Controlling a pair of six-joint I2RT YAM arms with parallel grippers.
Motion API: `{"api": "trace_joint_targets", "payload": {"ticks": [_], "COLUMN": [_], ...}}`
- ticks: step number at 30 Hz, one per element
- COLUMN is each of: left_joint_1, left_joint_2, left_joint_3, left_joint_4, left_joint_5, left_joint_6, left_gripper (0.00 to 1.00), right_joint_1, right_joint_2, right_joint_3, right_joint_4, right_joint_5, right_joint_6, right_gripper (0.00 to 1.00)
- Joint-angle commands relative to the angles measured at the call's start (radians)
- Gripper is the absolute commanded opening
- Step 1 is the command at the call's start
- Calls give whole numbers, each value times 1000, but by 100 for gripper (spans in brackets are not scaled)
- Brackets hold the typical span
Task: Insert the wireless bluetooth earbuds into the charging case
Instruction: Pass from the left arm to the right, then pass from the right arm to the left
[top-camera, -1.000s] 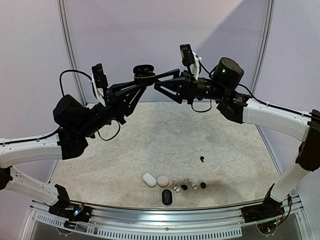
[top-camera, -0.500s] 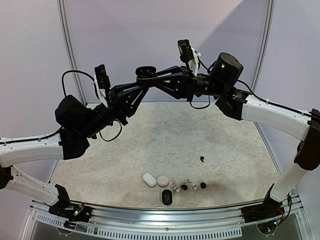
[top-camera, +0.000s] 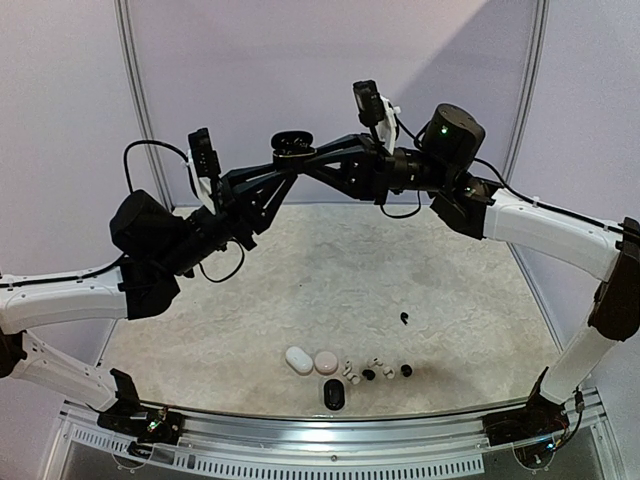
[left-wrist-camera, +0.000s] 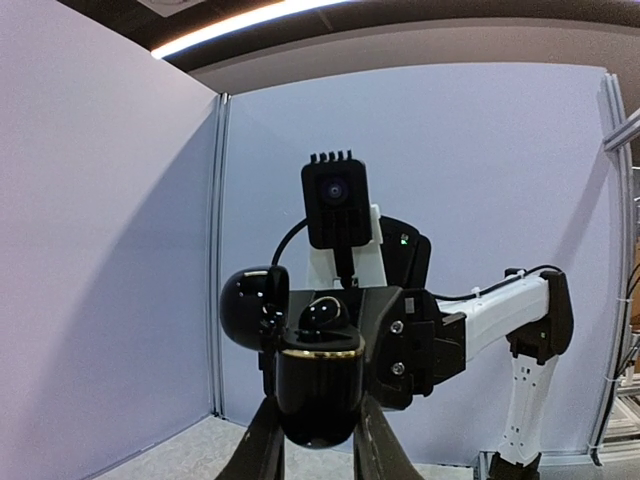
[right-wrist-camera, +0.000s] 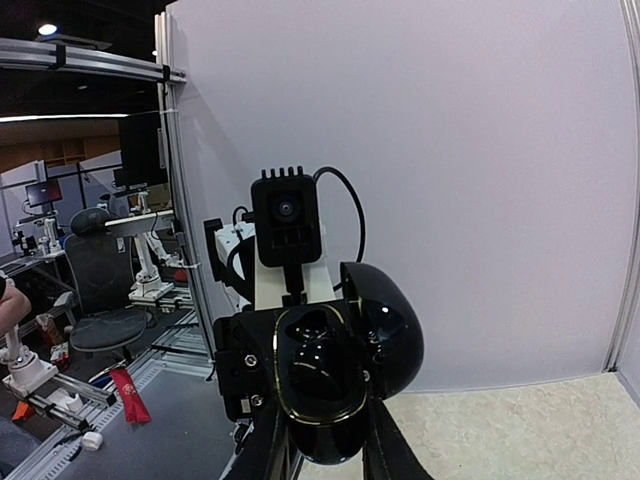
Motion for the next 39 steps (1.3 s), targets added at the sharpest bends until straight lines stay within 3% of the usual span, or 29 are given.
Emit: {"api": "trace_joint_targets", "payload": {"ticks": [1,5,9,14,16,18,26,39], "left_joint_1": [-19,-19,-13,24,38,48,64,85], "left_joint_2": [10,9,-8,-41,-53,-62,-50,-38], "left_joint_3": [20,13,-1,-5,-1,6,54,89], "left_joint_4": [11,-20,-103,-257,-320,-347,-361,-378], "left_joint_5": [-6,7,30,156,196,227,268,294], "left_joint_6": [22,46,81,131,154,162,110,125], "left_gripper": [0,0,29,53,58,58,39,36], "right_joint_1": [7,7,7,6,7,6,7,9], "right_joint_2": [10,-7,-59,-109,-124,-134,-150,-149], "right_joint_3": [25,20,18,25,26,25,1,0], "right_joint_4": [-25,-73,-195,-351,-397,-429,-440,-478], "right_joint_5": [-12,-8,28,72,84,91,84,77], "right_joint_6": [5,-30,-142,-273,-314,-345,-364,-366], "right_gripper": [5,0,0,0,0,0,0,0]}}
